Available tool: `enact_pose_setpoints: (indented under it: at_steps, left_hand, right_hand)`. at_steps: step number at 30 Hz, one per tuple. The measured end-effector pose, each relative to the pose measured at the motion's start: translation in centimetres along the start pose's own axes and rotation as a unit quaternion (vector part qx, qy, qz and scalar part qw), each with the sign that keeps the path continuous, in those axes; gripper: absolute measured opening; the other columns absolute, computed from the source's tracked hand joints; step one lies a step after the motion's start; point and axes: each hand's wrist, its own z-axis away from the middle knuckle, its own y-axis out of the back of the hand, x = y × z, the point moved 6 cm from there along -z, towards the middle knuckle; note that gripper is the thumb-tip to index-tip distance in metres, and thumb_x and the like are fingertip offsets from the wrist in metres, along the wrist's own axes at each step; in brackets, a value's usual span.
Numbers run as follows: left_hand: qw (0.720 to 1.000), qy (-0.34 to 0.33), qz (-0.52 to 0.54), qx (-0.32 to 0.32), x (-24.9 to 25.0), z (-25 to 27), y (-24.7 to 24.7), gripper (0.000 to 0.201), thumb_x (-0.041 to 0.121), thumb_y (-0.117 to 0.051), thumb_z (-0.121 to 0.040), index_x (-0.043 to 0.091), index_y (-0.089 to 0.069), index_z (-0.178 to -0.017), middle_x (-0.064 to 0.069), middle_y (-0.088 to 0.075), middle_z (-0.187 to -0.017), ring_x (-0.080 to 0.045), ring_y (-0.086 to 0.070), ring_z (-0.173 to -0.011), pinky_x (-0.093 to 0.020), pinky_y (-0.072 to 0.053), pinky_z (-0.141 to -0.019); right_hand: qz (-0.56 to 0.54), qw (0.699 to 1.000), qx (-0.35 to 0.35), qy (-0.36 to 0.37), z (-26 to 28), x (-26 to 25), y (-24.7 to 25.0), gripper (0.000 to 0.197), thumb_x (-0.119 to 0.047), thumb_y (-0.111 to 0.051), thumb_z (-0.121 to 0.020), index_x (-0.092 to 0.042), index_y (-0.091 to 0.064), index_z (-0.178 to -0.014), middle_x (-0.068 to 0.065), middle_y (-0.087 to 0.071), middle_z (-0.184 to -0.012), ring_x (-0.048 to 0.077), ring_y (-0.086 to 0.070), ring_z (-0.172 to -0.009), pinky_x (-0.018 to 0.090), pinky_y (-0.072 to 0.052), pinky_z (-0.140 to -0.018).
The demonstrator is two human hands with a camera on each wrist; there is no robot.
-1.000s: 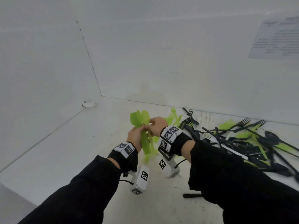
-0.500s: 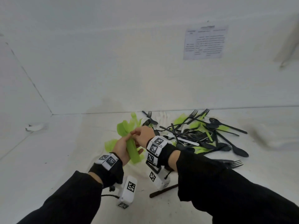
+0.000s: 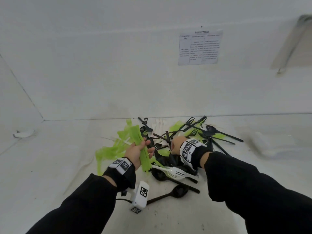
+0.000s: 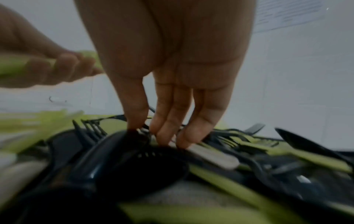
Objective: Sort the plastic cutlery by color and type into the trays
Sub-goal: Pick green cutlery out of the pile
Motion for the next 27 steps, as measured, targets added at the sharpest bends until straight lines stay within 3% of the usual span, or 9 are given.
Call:
enact_pose_setpoints:
  at_steps: [3,7,9,13,17,21,24,27]
  left_hand:
    - [1.000,-0.002,0.004,0.014,-0.8,0.0,-0.4,0.014,0.011,-0.042,-0.099,0.014,-0.054,-0.092,-0.004,-0.060,-0.087,-0.017,-0.065,-0.046,-0.027,-0.054,-0.044]
    - [0.999,-0.011,0.006,0.029,-1.0,-0.1,-1.3,0.014,0.012,-0.043,-0.099,0.014,-0.053,-0.090,-0.004,-0.059,-0.084,-0.016,-0.064,-0.044,-0.026,-0.053,-0.042]
    - [0.999,-0.007,0.011,0.037,-0.8,-0.1,-1.7,0.014,0.013,-0.043,-0.099,0.013,-0.052,-0.088,-0.004,-0.059,-0.083,-0.017,-0.063,-0.042,-0.025,-0.051,-0.040]
    - [0.998,0.000,-0.004,0.059,-0.7,0.0,-1.8,0.019,0.013,-0.043,-0.098,0.010,-0.052,-0.081,-0.004,-0.057,-0.079,-0.017,-0.060,-0.037,-0.022,-0.048,-0.036]
    - [0.997,0.005,-0.035,0.072,-0.5,0.2,-1.8,0.021,0.015,-0.043,-0.098,0.011,-0.053,-0.079,-0.003,-0.058,-0.076,-0.015,-0.058,-0.034,-0.019,-0.047,-0.035]
    - [0.995,0.004,-0.071,0.072,0.0,0.3,-1.5,0.026,0.016,-0.043,-0.098,0.010,-0.054,-0.076,-0.002,-0.064,-0.051,-0.014,-0.058,-0.033,-0.019,-0.046,-0.037]
    - [0.994,-0.009,-0.078,0.077,0.6,-0.1,-0.9,0.026,0.014,-0.044,-0.097,0.009,-0.054,-0.075,-0.006,-0.060,-0.069,-0.016,-0.058,-0.034,-0.020,-0.047,-0.036]
    - [0.994,-0.008,-0.080,0.074,0.7,-0.3,-0.6,0.024,0.015,-0.047,-0.096,0.006,-0.055,-0.075,-0.007,-0.057,-0.073,-0.017,-0.059,-0.036,-0.021,-0.047,-0.037]
  right_hand:
    - [0.070,0.997,-0.029,0.031,-0.9,0.9,-1.5,0.033,-0.033,-0.052,-0.090,-0.005,-0.063,-0.103,0.011,-0.065,-0.098,0.031,-0.063,-0.097,0.035,-0.052,-0.085]
    - [0.076,0.995,-0.041,0.041,-1.6,1.4,-1.1,0.031,-0.017,-0.046,-0.093,-0.003,-0.063,-0.115,0.014,-0.064,-0.116,0.032,-0.060,-0.108,0.037,-0.049,-0.096]
    - [0.092,0.993,-0.050,0.049,-1.8,1.8,-1.2,0.030,-0.014,-0.048,-0.092,-0.004,-0.064,-0.115,0.013,-0.064,-0.117,0.031,-0.060,-0.109,0.036,-0.048,-0.097]
    - [0.126,0.990,-0.018,0.063,-2.2,2.6,-1.9,0.025,-0.025,-0.055,-0.086,-0.012,-0.070,-0.102,0.010,-0.070,-0.103,0.028,-0.065,-0.096,0.036,-0.054,-0.088]
    - [0.088,0.992,-0.035,0.085,-1.0,2.5,-2.1,0.026,-0.034,-0.063,-0.083,-0.016,-0.072,-0.100,0.008,-0.071,-0.100,0.026,-0.065,-0.096,0.033,-0.052,-0.088]
    - [0.052,0.994,-0.032,0.088,-0.5,2.5,-2.8,0.021,-0.021,-0.060,-0.084,-0.011,-0.071,-0.098,0.010,-0.071,-0.100,0.027,-0.064,-0.097,0.033,-0.051,-0.089]
    - [0.049,0.996,0.005,0.076,-0.3,2.3,-2.3,0.027,-0.018,-0.047,-0.093,-0.004,-0.066,-0.107,0.015,-0.067,-0.110,0.031,-0.061,-0.104,0.034,-0.048,-0.092]
    - [0.034,0.998,0.040,0.036,-0.4,2.7,-1.0,0.029,-0.017,-0.041,-0.098,0.000,-0.059,-0.112,0.017,-0.062,-0.117,0.032,-0.058,-0.110,0.034,-0.046,-0.091]
